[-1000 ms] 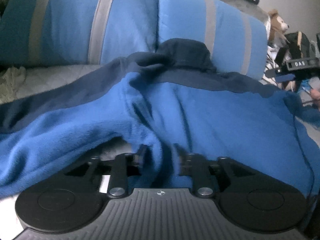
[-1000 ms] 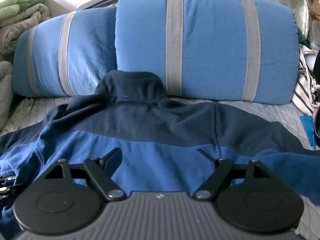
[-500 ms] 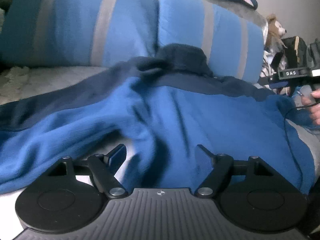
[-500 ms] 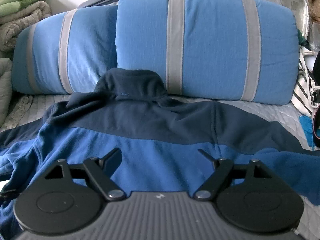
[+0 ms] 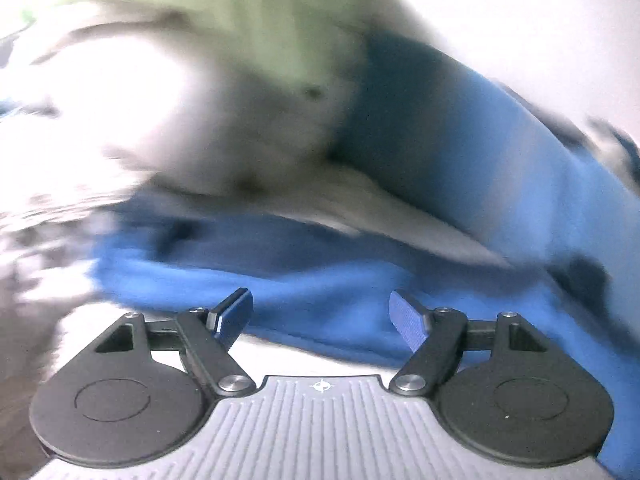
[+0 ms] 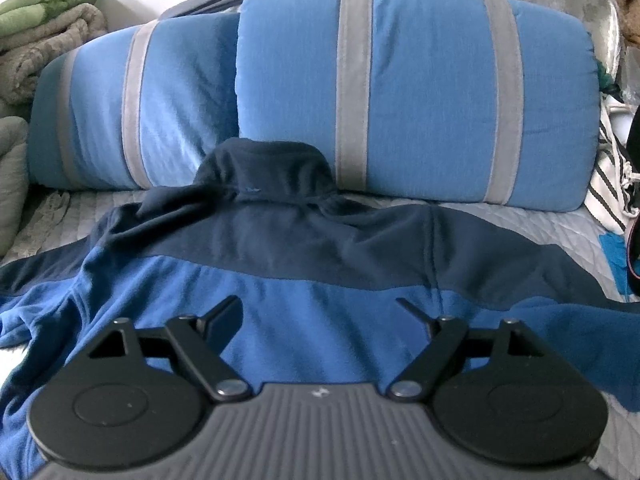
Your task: Fold clothes
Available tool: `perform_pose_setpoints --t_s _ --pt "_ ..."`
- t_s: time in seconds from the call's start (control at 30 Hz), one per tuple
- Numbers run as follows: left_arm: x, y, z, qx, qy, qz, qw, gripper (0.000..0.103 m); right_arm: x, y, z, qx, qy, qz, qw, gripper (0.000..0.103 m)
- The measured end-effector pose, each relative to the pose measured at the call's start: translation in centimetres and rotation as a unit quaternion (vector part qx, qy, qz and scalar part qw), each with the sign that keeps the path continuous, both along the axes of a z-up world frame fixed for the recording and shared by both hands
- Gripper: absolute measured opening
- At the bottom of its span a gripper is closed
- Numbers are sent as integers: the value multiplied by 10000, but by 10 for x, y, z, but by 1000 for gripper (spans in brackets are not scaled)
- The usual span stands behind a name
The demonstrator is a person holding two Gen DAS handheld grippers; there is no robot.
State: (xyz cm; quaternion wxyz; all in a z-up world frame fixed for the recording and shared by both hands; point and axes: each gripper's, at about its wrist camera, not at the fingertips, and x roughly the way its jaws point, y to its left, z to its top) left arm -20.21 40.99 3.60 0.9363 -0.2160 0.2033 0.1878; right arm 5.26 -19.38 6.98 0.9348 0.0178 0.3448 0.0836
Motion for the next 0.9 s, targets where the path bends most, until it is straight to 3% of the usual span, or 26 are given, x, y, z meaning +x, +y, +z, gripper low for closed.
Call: perform_pose_setpoints --t_s 0.07,0.2,0.33,0.5,0.53,0.57,0.6,0.63,0.7,0.8,0.9 --pt "-14 32 -6 -445 -175 556 9973 74 0 3 0 -31 3 17 10000 89" --pt "-35 84 -22 -1230 -503 1366 9817 73 2 8 -2 -107 30 34 9999 89" --pt "-37 115 -43 -1946 -716 1500 9667 64 4 14 -6 -194 67 46 9998 89" --pt "-23 127 -58 -2302 -700 1487 9592 51 6 22 -13 -302 122 89 9994 89" --pt "-19 128 -60 -2315 -660 1497 9590 50 6 24 -13 -319 129 108 9993 89" --pt "-15 129 -61 -2305 -603 1529 9591 42 7 25 -14 -337 136 126 9993 89" --pt "-12 131 -61 -2284 -528 1598 9589 34 7 27 -15 -354 143 145 9992 89" --pt "-10 132 -61 -2253 -459 1664 9589 12 7 28 -16 -367 145 161 9991 89" --pt "-7 135 -54 -2050 -378 1751 9622 3 7 30 -16 -388 140 190 9990 89" --pt "-11 142 -34 -1453 -350 2076 9667 0 7 31 -16 -375 128 197 9990 89" --pt "-20 156 -19 -1179 -209 2391 9636 0 8 31 -16 -382 136 201 9990 89"
